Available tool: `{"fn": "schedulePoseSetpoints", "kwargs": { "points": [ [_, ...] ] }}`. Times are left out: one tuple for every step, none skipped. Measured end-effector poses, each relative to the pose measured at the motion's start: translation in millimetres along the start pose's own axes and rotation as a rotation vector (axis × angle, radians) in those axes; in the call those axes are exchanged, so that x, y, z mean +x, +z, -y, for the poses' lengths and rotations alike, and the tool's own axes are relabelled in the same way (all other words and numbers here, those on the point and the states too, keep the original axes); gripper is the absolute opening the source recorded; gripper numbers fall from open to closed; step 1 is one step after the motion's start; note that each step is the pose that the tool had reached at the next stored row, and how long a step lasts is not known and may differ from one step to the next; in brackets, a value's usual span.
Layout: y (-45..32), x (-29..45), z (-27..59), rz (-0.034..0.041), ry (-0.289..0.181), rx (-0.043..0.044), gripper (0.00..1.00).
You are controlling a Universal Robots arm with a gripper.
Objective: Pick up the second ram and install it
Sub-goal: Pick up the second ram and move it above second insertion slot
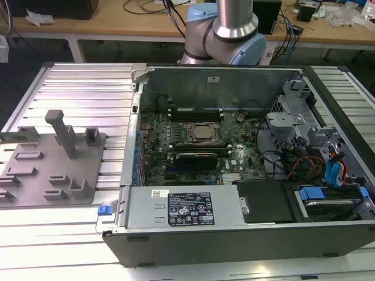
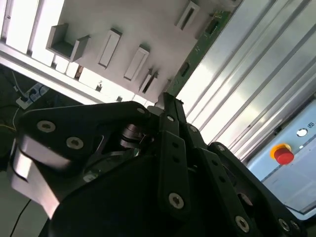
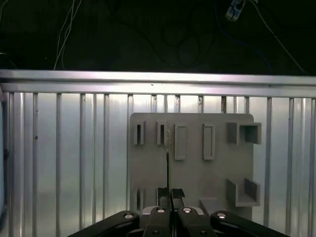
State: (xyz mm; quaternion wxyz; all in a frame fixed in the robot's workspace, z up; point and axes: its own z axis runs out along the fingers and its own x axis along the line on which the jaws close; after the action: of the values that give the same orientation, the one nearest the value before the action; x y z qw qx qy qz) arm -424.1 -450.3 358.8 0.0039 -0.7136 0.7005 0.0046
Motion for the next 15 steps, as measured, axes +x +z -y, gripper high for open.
{"fn": "schedulePoseSetpoints", "kwargs": {
  "points": [
    [-9.1, -0.1, 0.0, 0.0000, 0.000, 0.0000, 0.09],
    [-17.6, -0.2, 0.0, 0.0000, 0.000, -0.0001, 0.09],
    [-25.0, -0.3, 0.0, -0.0001, 0.000, -0.0001, 0.09],
    [-34.3, -0.4, 0.0, 0.0000, 0.000, 0.0000, 0.09],
    [-50.2, -0.6, 0.1, 0.0000, 0.000, 0.0000, 0.09],
    [-55.0, -0.7, 0.1, 0.0001, 0.000, 0.0001, 0.09],
    [-55.0, -0.7, 0.2, 0.0001, 0.000, 0.0002, 0.09],
    [-55.1, -0.7, 0.2, 0.0001, 0.000, 0.0001, 0.09],
    [-55.2, -0.7, 0.2, 0.0000, 0.000, 0.0000, 0.09],
    [-55.4, -0.6, 1.6, -0.0001, 0.000, -0.0003, 0.09],
    [-55.2, -0.6, 4.0, 0.0071, 0.000, 0.0000, 0.09],
    [-55.3, -0.5, 9.5, 0.0134, 0.000, -0.0001, 0.09],
    [-55.2, -0.3, 15.4, 0.0155, 0.000, -0.0011, 0.09],
    [-55.2, -0.3, 18.7, 0.0174, 0.000, -0.0015, 0.09],
    [-55.2, -0.2, 23.2, 0.0220, 0.000, -0.0023, 0.09]
  ]
}}
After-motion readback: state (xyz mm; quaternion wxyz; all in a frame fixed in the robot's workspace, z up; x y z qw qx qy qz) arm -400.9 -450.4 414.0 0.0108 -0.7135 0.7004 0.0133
